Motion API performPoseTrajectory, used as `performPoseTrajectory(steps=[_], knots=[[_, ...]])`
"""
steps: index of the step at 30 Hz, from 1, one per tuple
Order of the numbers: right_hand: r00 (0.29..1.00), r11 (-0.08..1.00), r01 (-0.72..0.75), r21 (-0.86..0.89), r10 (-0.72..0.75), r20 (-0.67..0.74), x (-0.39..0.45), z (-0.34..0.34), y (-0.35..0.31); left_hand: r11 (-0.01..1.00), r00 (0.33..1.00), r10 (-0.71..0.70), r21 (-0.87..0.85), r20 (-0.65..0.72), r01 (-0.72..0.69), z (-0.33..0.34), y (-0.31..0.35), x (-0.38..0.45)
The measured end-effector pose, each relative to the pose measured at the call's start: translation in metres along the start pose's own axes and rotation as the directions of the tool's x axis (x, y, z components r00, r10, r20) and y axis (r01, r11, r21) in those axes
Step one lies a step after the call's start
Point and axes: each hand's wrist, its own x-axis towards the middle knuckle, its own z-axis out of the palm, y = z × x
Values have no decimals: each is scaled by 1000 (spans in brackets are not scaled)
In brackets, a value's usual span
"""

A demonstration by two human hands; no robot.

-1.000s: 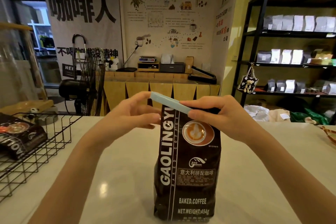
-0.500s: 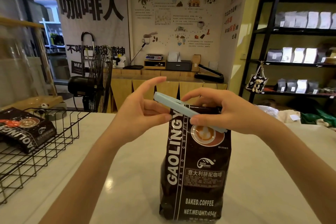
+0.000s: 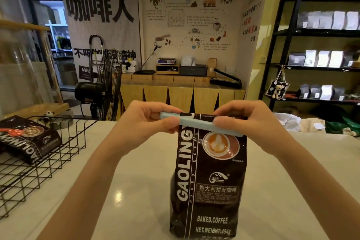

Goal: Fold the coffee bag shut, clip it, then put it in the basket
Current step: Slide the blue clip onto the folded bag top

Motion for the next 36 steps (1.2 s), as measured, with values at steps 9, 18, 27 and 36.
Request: performPoseTrajectory(steps=[9, 18, 27, 36], knots=[[984, 970, -100, 222, 129, -121, -22, -12, 20, 1000, 1000, -9, -13, 5, 9, 1, -2, 0], [984, 987, -20, 161, 49, -173, -21, -6, 13, 999, 999, 19, -33, 47, -17, 20, 1, -1], [975, 982, -49, 181, 86, -202, -21, -5, 16, 998, 1000, -2, -70, -22, 1, 28, -7, 0], [973, 996, -47, 79, 64, -221, -25, -6, 14, 984, 995, -18, -178, -98, 0, 41, -10, 0]])
